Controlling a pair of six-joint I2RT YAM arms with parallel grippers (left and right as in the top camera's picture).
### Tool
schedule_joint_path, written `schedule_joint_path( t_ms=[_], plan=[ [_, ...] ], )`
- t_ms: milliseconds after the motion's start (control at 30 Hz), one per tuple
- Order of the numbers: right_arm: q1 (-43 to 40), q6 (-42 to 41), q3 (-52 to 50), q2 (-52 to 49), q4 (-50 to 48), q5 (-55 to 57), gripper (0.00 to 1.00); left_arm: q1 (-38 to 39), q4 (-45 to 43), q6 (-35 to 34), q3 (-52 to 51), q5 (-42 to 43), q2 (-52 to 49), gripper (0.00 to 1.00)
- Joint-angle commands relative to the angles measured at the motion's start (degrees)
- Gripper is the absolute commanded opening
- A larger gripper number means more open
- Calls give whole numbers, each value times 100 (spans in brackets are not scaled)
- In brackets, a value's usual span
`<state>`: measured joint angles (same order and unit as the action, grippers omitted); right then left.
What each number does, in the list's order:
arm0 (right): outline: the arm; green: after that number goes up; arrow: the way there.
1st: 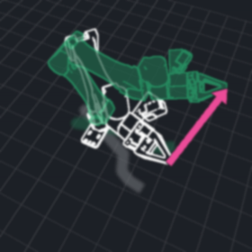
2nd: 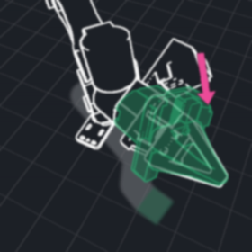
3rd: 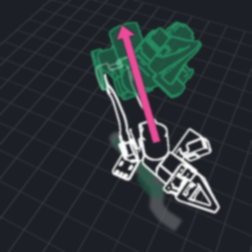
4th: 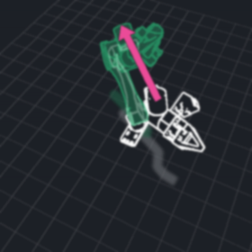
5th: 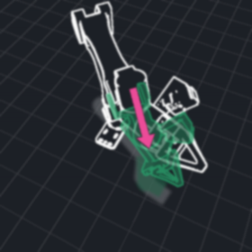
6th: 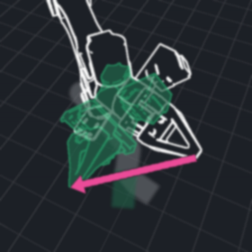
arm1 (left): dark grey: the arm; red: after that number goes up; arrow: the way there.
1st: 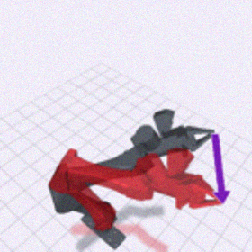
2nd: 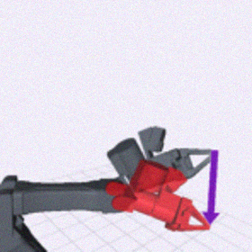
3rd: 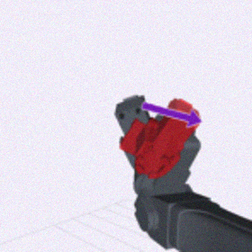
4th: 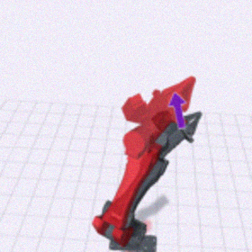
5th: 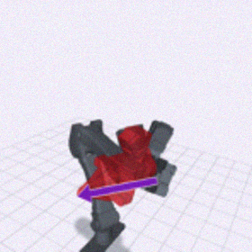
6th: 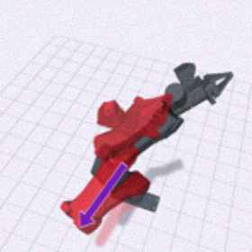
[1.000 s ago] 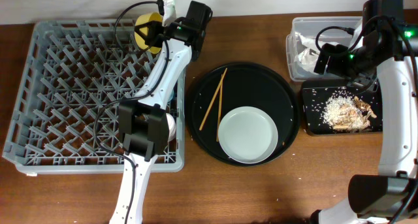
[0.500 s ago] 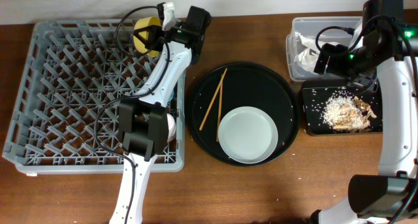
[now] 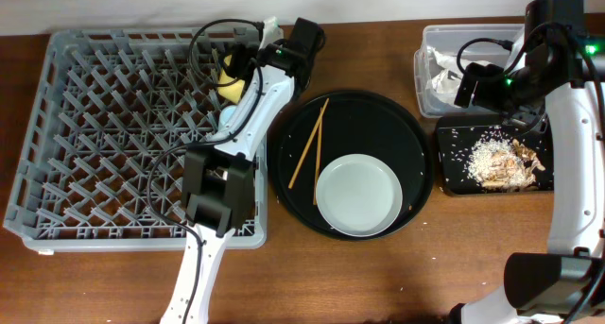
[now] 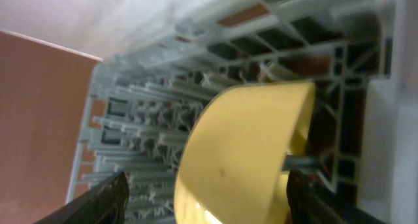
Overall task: Sort waste into correct bins and load items into the dishwasher rack
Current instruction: 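Grasp the white plate with left gripper and stand it in the rack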
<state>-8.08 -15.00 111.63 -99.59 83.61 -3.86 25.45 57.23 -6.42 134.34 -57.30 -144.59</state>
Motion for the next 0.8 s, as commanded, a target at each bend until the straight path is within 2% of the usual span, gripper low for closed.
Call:
schedule_joint_path(
  t_ms=[0,33,67,100,167,233,300,433,500,600,700,733,767],
  plan=[
    [-24,-4,33,-13,17,114,98,31,306,33,-26,1871,916,86],
    [-24,-4,33,-13,17,114,98,26,385,79,-26,2356,1117,95],
    [-24,-4,33,-13,15,114,98,33,592,505,-26,3425,1502,98],
    [-26,-4,33,-13,15,114,98,39,686,640,-26,3821,1650,98],
    [-24,-4,33,-13,15,114,99,44,1421,1307,-26,6054,2273,98],
    [-24,-4,33,-13,15,114,98,44,2273,2039,-39,7219,2341,97],
    [-24,-4,33,-13,17,114,98,72,2494,2376,-516,7302,2326,94],
    [-24,-4,33,-13,17,114,98,691,890,2415,-2214,7278,2321,91],
    [-24,-4,33,-13,17,114,98,1248,-107,2452,-3097,6634,2319,90],
    [-24,-4,33,-13,15,114,98,1692,-859,2540,-3486,6203,2205,89],
    [-24,-4,33,-13,15,114,98,1751,-1311,2540,-3499,5936,1784,89],
    [-24,-4,33,-13,15,114,98,1740,-1346,2540,-3497,5936,1707,84],
    [-24,-4,33,-13,15,114,98,1725,-1377,2538,-3497,5893,1705,83]
  ],
)
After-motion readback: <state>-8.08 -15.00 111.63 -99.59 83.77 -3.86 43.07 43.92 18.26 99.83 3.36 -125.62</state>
